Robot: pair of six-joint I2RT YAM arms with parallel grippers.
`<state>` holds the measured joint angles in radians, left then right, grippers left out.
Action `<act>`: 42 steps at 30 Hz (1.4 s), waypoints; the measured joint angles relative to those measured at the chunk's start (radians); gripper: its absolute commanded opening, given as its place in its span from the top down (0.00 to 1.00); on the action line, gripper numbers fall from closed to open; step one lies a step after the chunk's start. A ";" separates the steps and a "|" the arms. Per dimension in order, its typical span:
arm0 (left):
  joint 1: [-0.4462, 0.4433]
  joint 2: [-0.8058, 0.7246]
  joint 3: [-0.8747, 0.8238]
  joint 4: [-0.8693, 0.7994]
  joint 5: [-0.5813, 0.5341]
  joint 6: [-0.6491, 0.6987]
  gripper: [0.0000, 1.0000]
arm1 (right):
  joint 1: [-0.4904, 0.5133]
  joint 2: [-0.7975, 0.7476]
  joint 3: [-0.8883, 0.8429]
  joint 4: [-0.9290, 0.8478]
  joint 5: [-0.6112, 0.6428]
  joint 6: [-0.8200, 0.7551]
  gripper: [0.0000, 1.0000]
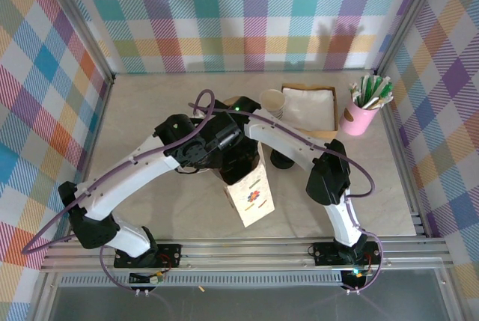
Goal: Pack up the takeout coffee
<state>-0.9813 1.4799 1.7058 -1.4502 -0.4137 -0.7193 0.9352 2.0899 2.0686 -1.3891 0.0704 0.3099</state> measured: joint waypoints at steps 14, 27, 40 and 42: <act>-0.006 0.013 0.206 -0.057 0.008 0.083 0.57 | -0.011 0.080 0.120 -0.035 0.015 -0.005 0.54; -0.009 -0.014 0.221 -0.044 0.029 0.156 0.54 | -0.013 0.094 0.146 -0.042 0.026 0.034 0.60; 0.214 -0.185 0.084 -0.003 0.229 0.005 0.54 | -0.013 0.084 0.124 -0.024 0.026 0.152 0.62; 0.239 -0.220 0.040 0.022 0.265 -0.027 0.54 | -0.013 0.078 0.117 -0.022 0.030 0.162 0.63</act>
<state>-0.7425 1.2594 1.7462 -1.4281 -0.1490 -0.7467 0.9222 2.1681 2.1857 -1.4113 0.1005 0.4721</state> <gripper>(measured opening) 0.461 0.664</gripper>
